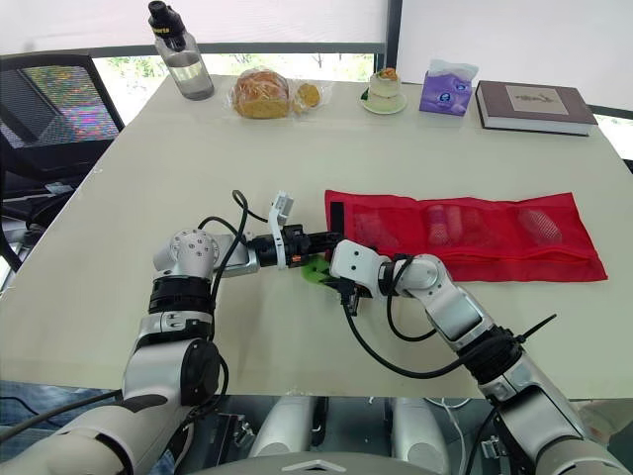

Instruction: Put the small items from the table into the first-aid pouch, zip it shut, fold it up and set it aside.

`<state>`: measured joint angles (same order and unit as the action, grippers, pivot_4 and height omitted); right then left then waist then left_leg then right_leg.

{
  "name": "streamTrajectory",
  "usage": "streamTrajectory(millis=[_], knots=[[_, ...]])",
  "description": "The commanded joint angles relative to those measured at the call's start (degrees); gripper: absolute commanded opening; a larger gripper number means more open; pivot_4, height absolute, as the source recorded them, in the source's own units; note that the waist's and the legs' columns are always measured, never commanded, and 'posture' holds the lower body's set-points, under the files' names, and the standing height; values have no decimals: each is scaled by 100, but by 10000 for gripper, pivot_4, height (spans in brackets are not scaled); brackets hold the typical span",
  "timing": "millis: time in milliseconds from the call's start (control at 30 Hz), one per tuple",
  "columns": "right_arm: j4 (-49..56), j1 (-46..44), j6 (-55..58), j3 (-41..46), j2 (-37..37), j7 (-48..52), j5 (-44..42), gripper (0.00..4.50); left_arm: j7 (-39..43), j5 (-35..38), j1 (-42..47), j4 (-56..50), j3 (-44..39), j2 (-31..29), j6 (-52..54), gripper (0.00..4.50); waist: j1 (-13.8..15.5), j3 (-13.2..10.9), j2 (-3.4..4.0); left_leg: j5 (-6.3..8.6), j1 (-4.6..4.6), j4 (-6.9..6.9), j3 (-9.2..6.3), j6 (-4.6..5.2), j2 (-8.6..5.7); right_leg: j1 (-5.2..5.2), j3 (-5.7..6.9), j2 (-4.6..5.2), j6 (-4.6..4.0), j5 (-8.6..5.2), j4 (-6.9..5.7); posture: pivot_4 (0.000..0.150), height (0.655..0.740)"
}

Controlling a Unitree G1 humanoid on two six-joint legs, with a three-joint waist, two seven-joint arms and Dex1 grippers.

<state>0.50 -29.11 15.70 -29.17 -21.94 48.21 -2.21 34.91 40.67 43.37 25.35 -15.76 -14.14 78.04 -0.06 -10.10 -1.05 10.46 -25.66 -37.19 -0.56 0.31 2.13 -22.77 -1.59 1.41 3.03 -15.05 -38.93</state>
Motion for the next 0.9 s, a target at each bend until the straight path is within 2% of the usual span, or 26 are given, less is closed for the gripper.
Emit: streamTrajectory(millis=[33,167,333,433,667,900], knots=[[-3,98,-36,225,-151,20,84,642,48,46,-59,-9,33,8,2,0,1,0,0,0,0,0,0,0,0,0,0,0,0,0,0,1500,7400],[532,335,294,710,-120,29,-454,642,56,20,-90,7,13,-51,-59,0,7,0,0,0,0,0,0,0,0,1,0,0,0,0,1,1500,7400],[1615,819,1113,1742,-1,-63,-1764,642,67,43,-96,75,-102,-147,-76,0,-39,0,0,0,1,2,-2,0,1,1,1,2,0,0,-1,1500,7400],[1871,977,1411,2131,-82,-132,-2137,642,97,33,-128,49,-80,-180,-82,0,-56,0,0,0,2,4,-3,0,2,1,2,1,0,0,-1,1500,7400],[2061,1438,1618,2864,-375,-356,-2483,642,248,-53,-212,10,82,-335,-225,0,-68,0,0,1,3,9,1,0,1,-1,-1,1,-1,-1,1,1500,7400],[2015,1878,1504,3268,-605,-597,-2435,642,656,-288,-395,20,488,-798,-775,0,-91,1,2,1,9,15,7,0,3,-1,-6,-1,-2,-2,2,1500,7400]])
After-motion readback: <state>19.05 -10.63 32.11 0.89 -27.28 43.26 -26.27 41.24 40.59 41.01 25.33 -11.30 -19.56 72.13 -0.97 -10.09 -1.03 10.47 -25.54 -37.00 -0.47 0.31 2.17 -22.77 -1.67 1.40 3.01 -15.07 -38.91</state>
